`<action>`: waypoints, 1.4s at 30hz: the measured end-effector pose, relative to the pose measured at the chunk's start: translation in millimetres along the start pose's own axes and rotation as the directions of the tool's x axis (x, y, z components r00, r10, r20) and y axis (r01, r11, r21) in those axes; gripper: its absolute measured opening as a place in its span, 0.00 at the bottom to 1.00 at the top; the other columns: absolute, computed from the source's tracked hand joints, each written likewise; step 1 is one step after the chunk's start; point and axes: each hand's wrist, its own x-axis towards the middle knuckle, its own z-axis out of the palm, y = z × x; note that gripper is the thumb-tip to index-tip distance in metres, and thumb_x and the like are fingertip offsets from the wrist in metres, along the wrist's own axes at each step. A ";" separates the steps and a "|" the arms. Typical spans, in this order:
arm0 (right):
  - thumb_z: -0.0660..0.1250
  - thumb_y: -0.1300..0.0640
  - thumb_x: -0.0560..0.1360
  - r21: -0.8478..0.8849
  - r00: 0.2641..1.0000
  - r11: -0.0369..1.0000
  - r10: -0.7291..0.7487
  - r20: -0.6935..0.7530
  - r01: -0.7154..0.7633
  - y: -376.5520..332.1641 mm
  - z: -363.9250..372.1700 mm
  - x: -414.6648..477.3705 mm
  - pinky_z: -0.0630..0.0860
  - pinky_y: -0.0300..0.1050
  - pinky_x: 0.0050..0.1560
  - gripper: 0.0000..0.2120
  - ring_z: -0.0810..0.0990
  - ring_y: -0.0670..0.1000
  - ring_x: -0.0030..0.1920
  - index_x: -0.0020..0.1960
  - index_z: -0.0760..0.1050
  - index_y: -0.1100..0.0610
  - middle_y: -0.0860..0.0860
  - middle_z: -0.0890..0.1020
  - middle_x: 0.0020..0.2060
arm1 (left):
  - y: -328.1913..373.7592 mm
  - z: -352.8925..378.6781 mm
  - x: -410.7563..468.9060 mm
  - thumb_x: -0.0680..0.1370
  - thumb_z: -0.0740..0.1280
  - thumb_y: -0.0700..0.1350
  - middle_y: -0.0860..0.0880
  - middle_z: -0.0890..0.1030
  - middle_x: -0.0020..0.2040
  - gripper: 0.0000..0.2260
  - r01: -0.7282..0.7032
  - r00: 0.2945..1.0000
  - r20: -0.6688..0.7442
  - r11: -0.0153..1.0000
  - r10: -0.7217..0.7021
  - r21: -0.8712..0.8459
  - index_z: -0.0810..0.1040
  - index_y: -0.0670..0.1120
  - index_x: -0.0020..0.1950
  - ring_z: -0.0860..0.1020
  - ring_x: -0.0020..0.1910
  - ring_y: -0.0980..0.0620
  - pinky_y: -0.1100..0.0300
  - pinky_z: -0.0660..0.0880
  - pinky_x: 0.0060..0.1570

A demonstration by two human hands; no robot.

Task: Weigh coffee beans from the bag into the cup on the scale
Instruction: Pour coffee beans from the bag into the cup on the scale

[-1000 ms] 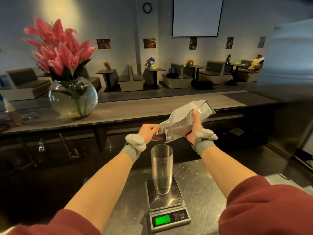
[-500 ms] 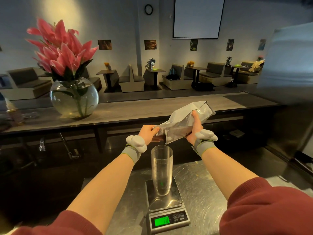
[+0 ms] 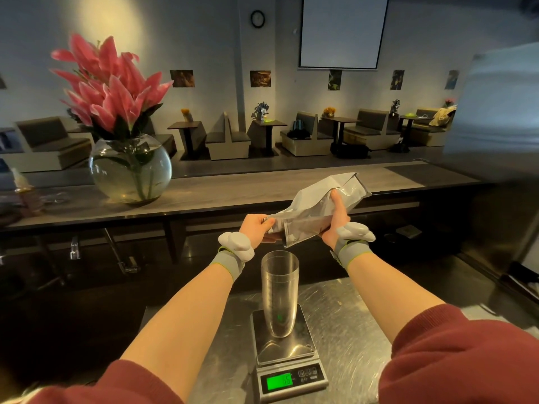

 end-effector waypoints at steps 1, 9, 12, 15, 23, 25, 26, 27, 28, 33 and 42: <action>0.71 0.30 0.49 0.006 1.000 1.000 -0.002 0.005 0.002 -0.5 -0.1 -0.5 0.69 0.62 0.68 0.60 0.71 0.60 0.66 0.76 0.55 0.49 0.54 0.70 0.68 | -0.1 -0.1 0.6 0.80 0.58 0.41 0.40 0.77 0.55 0.13 0.001 1.000 -0.002 1.000 -0.001 0.003 0.74 0.36 0.60 0.79 0.58 0.38 0.52 0.77 0.55; 0.69 0.27 0.44 -0.037 1.000 0.999 -0.013 -0.007 0.013 -3.0 -1.3 -2.3 0.70 0.61 0.68 0.64 0.71 0.58 0.66 0.75 0.56 0.48 0.54 0.71 0.67 | -0.4 -1.0 1.3 0.80 0.58 0.42 0.38 0.75 0.64 0.14 0.014 1.000 0.026 1.000 -0.014 0.003 0.72 0.38 0.64 0.78 0.60 0.39 0.53 0.77 0.56; 0.68 0.27 0.46 -0.055 1.000 0.998 -0.029 -0.011 0.029 -4.9 -0.5 -4.2 0.69 0.62 0.68 0.62 0.70 0.59 0.66 0.75 0.55 0.49 0.54 0.69 0.68 | -0.8 0.3 1.2 0.80 0.58 0.41 0.37 0.76 0.64 0.14 0.019 1.000 0.016 1.000 -0.019 -0.010 0.72 0.38 0.64 0.78 0.60 0.39 0.52 0.77 0.56; 0.69 0.29 0.55 -0.064 0.999 0.997 -0.034 -0.001 0.034 -5.3 0.4 -3.5 0.68 0.62 0.69 0.56 0.70 0.59 0.67 0.76 0.54 0.50 0.54 0.68 0.69 | -2.0 0.8 2.3 0.80 0.58 0.41 0.37 0.76 0.63 0.14 0.021 1.000 0.003 1.000 -0.021 -0.020 0.73 0.38 0.63 0.78 0.60 0.39 0.49 0.77 0.58; 0.69 0.28 0.54 -0.067 0.999 0.997 -0.033 -0.018 0.031 -5.3 1.7 -3.7 0.67 0.62 0.69 0.56 0.70 0.59 0.67 0.75 0.54 0.49 0.55 0.68 0.68 | -2.8 -0.7 3.2 0.80 0.59 0.42 0.38 0.75 0.64 0.15 0.028 1.000 0.011 1.000 -0.028 -0.004 0.72 0.38 0.64 0.77 0.61 0.39 0.46 0.76 0.60; 0.70 0.29 0.55 -0.047 0.999 0.998 -0.033 -0.020 0.032 -5.2 1.8 -1.7 0.67 0.63 0.69 0.55 0.70 0.60 0.67 0.75 0.53 0.49 0.54 0.69 0.68 | -3.3 0.3 3.4 0.80 0.59 0.42 0.37 0.76 0.64 0.15 0.025 1.000 0.000 1.000 -0.025 -0.016 0.73 0.38 0.64 0.77 0.60 0.39 0.47 0.76 0.60; 0.70 0.30 0.57 -0.038 0.999 0.999 -0.034 -0.023 0.033 -5.1 2.2 -1.2 0.67 0.63 0.69 0.54 0.70 0.60 0.67 0.75 0.53 0.49 0.54 0.69 0.68 | -3.2 0.4 3.2 0.80 0.59 0.42 0.37 0.76 0.64 0.15 0.026 1.000 -0.003 0.999 -0.026 -0.020 0.73 0.38 0.64 0.78 0.60 0.39 0.48 0.76 0.59; 0.70 0.30 0.57 -0.038 0.999 0.999 -0.033 -0.025 0.032 -4.8 2.5 -1.0 0.68 0.63 0.69 0.55 0.70 0.60 0.66 0.76 0.53 0.49 0.54 0.69 0.68 | -3.2 0.5 3.4 0.80 0.59 0.42 0.38 0.76 0.64 0.15 0.027 1.000 -0.004 0.999 -0.027 -0.021 0.73 0.38 0.64 0.78 0.60 0.39 0.48 0.77 0.59; 0.70 0.29 0.55 -0.046 0.999 0.998 -0.032 -0.026 0.031 -4.5 2.8 -0.9 0.68 0.64 0.68 0.56 0.70 0.60 0.66 0.75 0.53 0.49 0.54 0.69 0.68 | -3.2 0.7 3.7 0.80 0.59 0.42 0.38 0.76 0.64 0.15 0.030 1.000 -0.005 0.999 -0.030 -0.018 0.73 0.38 0.64 0.77 0.60 0.39 0.49 0.76 0.59; 0.70 0.31 0.59 -0.042 0.999 0.999 -0.035 -0.021 0.034 -6.0 1.7 0.0 0.68 0.63 0.69 0.53 0.70 0.60 0.67 0.76 0.53 0.49 0.55 0.68 0.69 | -2.5 1.4 4.4 0.80 0.59 0.42 0.38 0.76 0.64 0.15 0.039 0.999 0.010 0.999 -0.039 -0.022 0.72 0.38 0.65 0.77 0.61 0.40 0.48 0.76 0.60; 0.68 0.27 0.50 -0.104 0.999 0.994 -0.040 -0.009 0.039 -7.6 3.4 -4.3 0.67 0.62 0.69 0.60 0.70 0.60 0.67 0.76 0.53 0.49 0.55 0.68 0.69 | -2.6 0.0 4.3 0.80 0.59 0.42 0.38 0.75 0.64 0.15 0.038 0.999 0.006 0.999 -0.038 -0.030 0.72 0.38 0.65 0.77 0.62 0.39 0.48 0.76 0.60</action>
